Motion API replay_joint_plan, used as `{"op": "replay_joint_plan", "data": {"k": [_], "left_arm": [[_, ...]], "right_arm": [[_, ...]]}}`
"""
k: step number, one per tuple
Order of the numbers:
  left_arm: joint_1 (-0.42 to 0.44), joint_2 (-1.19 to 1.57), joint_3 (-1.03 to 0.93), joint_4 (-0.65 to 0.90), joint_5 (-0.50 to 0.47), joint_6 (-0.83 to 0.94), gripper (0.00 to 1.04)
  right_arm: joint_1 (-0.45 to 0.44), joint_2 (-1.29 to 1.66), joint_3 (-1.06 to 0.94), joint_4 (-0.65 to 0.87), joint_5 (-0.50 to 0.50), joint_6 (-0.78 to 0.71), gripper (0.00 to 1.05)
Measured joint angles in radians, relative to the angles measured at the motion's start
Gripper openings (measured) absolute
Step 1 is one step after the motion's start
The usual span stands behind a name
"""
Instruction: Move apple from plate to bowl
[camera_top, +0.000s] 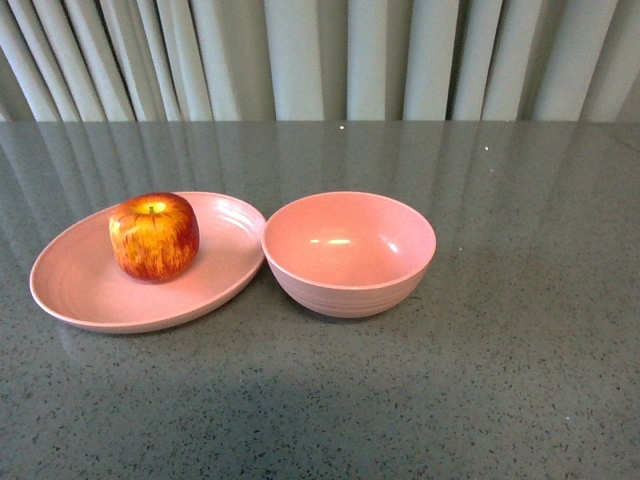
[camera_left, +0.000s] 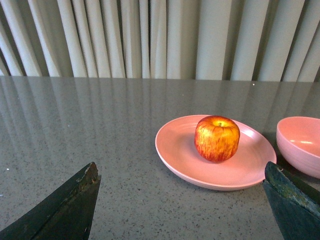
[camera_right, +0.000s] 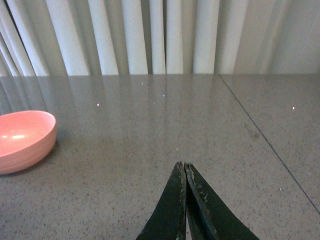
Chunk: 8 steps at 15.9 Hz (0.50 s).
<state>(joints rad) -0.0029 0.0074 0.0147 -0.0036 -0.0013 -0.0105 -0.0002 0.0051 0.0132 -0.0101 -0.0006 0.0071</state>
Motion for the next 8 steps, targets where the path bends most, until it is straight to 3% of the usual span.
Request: {"op": "replay_joint_plan", "data": {"k": [5, 6, 8], "left_arm": [[0.0, 0.0, 0.0, 0.0, 0.002, 0.0, 0.98], [0.0, 0.0, 0.0, 0.0, 0.002, 0.0, 0.98], [0.0, 0.0, 0.0, 0.0, 0.001, 0.0, 0.98]], "right_arm": [[0.0, -0.001, 0.0, 0.006, 0.001, 0.0, 0.02], [0.0, -0.001, 0.0, 0.006, 0.001, -0.001, 0.1], [0.0, -0.001, 0.0, 0.006, 0.001, -0.001, 0.35]]}}
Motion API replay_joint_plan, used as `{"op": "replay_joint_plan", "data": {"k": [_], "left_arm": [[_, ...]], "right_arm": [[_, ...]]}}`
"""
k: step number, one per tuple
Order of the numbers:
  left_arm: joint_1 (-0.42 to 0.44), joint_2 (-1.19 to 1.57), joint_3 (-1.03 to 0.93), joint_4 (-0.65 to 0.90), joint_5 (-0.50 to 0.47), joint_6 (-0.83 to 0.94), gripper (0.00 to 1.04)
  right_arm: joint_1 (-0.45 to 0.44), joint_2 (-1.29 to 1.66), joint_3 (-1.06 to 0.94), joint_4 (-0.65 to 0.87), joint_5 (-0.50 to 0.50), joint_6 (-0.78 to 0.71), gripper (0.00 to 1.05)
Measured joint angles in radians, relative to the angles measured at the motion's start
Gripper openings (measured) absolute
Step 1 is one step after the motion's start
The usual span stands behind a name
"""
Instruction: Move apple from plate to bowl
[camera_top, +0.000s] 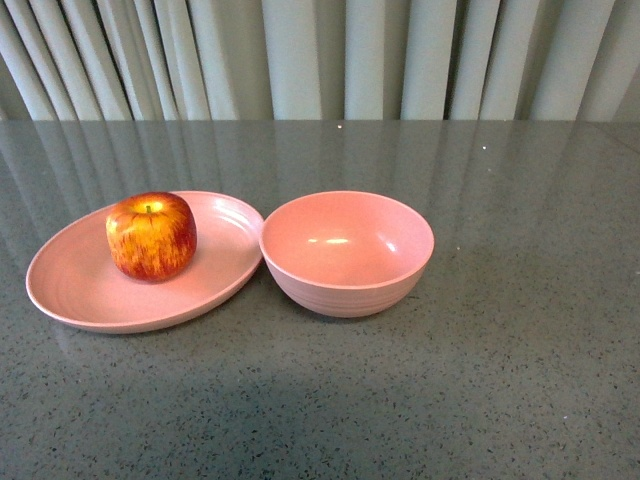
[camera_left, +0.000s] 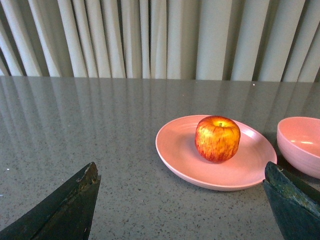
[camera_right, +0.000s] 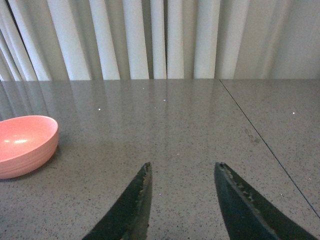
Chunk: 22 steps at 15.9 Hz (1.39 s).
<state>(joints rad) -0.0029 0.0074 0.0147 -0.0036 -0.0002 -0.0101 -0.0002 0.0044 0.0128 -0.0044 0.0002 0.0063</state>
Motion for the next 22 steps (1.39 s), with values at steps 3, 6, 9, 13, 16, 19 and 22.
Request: {"op": "replay_joint_plan", "data": {"k": [3, 6, 9, 13, 16, 19, 22], "left_arm": [[0.0, 0.0, 0.0, 0.0, 0.0, 0.0, 0.98], [0.0, 0.0, 0.0, 0.0, 0.0, 0.0, 0.98], [0.0, 0.0, 0.0, 0.0, 0.0, 0.0, 0.98], [0.0, 0.0, 0.0, 0.0, 0.0, 0.0, 0.98], [0.0, 0.0, 0.0, 0.0, 0.0, 0.0, 0.98], [0.0, 0.0, 0.0, 0.0, 0.0, 0.0, 0.98], [-0.072, 0.143, 0.095, -0.237, -0.153, -0.076, 0.98]], "right_arm": [[0.0, 0.0, 0.0, 0.0, 0.0, 0.0, 0.72], [0.0, 0.0, 0.0, 0.0, 0.0, 0.0, 1.0], [0.0, 0.0, 0.0, 0.0, 0.0, 0.0, 0.98], [0.0, 0.0, 0.0, 0.0, 0.0, 0.0, 0.98], [0.0, 0.0, 0.0, 0.0, 0.0, 0.0, 0.98], [0.0, 0.0, 0.0, 0.0, 0.0, 0.0, 0.98], [0.0, 0.0, 0.0, 0.0, 0.0, 0.001, 0.98]]}}
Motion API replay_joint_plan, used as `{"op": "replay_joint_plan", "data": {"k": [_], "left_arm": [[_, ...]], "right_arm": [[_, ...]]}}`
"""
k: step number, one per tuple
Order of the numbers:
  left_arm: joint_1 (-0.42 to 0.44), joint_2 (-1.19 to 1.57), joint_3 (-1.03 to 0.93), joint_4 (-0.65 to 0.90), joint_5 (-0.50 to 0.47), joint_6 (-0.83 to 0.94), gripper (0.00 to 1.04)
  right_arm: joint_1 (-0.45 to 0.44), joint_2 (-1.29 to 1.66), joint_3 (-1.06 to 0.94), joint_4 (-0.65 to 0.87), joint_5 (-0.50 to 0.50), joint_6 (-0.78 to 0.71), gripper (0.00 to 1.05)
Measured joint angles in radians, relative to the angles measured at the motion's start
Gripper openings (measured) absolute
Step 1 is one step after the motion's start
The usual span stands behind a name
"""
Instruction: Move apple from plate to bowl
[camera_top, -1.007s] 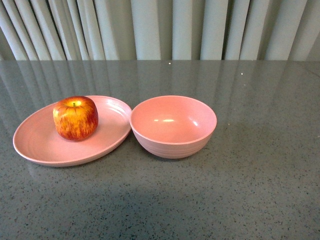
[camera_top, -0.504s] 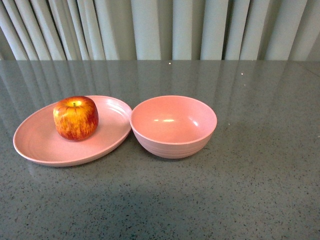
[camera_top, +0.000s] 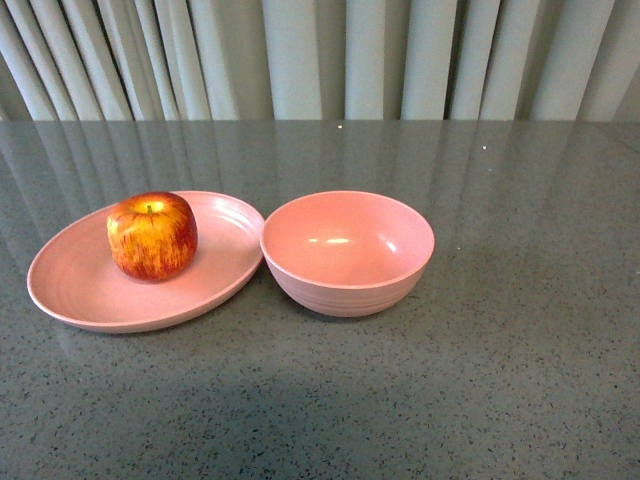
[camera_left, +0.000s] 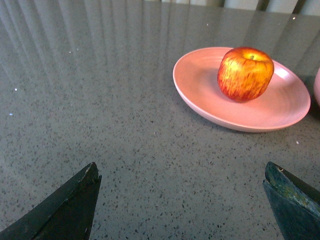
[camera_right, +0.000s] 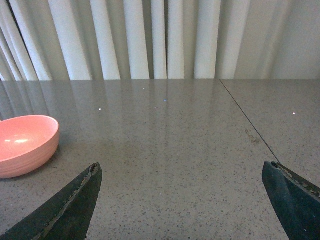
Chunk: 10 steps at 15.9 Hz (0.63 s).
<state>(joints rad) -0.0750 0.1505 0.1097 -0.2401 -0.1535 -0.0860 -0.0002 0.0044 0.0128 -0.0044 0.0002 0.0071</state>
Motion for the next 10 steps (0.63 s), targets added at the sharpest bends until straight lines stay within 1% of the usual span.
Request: {"op": "replay_joint_plan", "data": {"k": [3, 5, 6, 8, 9, 10], "left_arm": [[-0.086, 0.012, 0.042, 0.012, -0.066, -0.038, 0.98], [-0.121, 0.105, 0.08, 0.126, -0.056, -0.037, 0.98], [-0.131, 0.185, 0.089, 0.203, -0.033, -0.027, 0.98], [-0.126, 0.422, 0.143, 0.42, 0.083, 0.028, 0.98], [-0.092, 0.558, 0.192, 0.525, 0.156, 0.068, 0.98], [-0.064, 0.674, 0.24, 0.594, 0.21, 0.089, 0.98]], "right_arm": [[0.0, 0.0, 0.0, 0.0, 0.0, -0.001, 0.98], [0.0, 0.0, 0.0, 0.0, 0.0, -0.001, 0.98], [0.0, 0.0, 0.0, 0.0, 0.0, -0.001, 0.98], [0.0, 0.0, 0.0, 0.0, 0.0, -0.001, 0.98], [0.0, 0.0, 0.0, 0.0, 0.0, -0.001, 0.98], [0.0, 0.0, 0.0, 0.0, 0.0, -0.001, 0.98]]}}
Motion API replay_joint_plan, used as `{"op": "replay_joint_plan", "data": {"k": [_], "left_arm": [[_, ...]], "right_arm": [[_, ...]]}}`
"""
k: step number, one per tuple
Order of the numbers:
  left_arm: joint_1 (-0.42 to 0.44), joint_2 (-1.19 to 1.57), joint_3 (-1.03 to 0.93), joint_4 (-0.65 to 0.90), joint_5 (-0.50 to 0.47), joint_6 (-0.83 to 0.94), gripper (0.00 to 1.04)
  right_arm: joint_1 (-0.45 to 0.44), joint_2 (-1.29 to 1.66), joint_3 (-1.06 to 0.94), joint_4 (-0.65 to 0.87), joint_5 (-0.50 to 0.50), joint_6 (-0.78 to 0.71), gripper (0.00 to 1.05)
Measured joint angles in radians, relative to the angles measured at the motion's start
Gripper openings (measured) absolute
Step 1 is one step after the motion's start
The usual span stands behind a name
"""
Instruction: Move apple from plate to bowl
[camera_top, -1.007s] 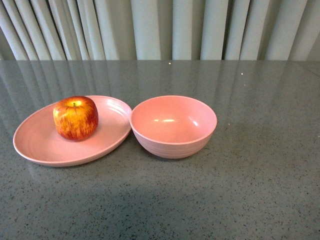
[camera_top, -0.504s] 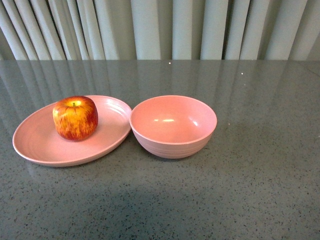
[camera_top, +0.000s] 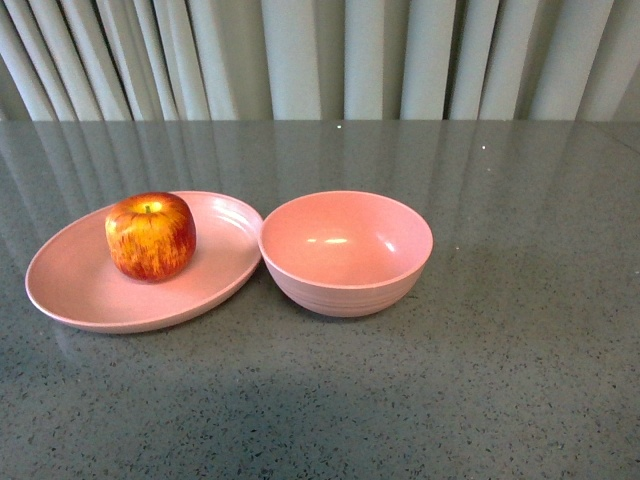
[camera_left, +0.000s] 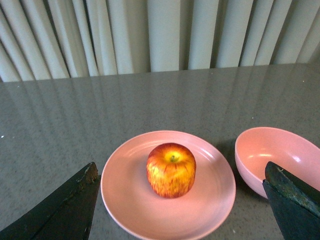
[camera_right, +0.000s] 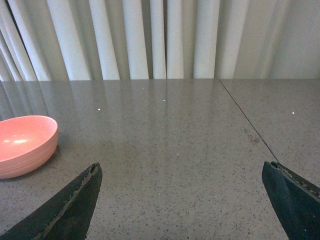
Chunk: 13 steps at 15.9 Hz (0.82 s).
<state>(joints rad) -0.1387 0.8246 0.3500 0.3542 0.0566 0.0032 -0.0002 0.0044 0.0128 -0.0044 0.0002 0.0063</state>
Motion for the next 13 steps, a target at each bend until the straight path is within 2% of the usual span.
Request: {"op": "replay_joint_plan", "data": {"k": [2, 3, 7, 13], "left_arm": [[0.03, 0.343, 0.167, 0.113, 0.114, 0.07, 0.98], [0.031, 0.425, 0.206, 0.129, 0.127, 0.084, 0.98], [0.031, 0.693, 0.312, 0.161, 0.145, 0.085, 0.98], [0.038, 0.858, 0.397, 0.175, 0.166, 0.035, 0.98]], "right_arm": [[0.0, 0.0, 0.0, 0.0, 0.0, 0.0, 0.98], [0.0, 0.0, 0.0, 0.0, 0.0, 0.0, 0.98], [0.0, 0.0, 0.0, 0.0, 0.0, 0.0, 0.98], [0.0, 0.0, 0.0, 0.0, 0.0, 0.0, 0.98]]}}
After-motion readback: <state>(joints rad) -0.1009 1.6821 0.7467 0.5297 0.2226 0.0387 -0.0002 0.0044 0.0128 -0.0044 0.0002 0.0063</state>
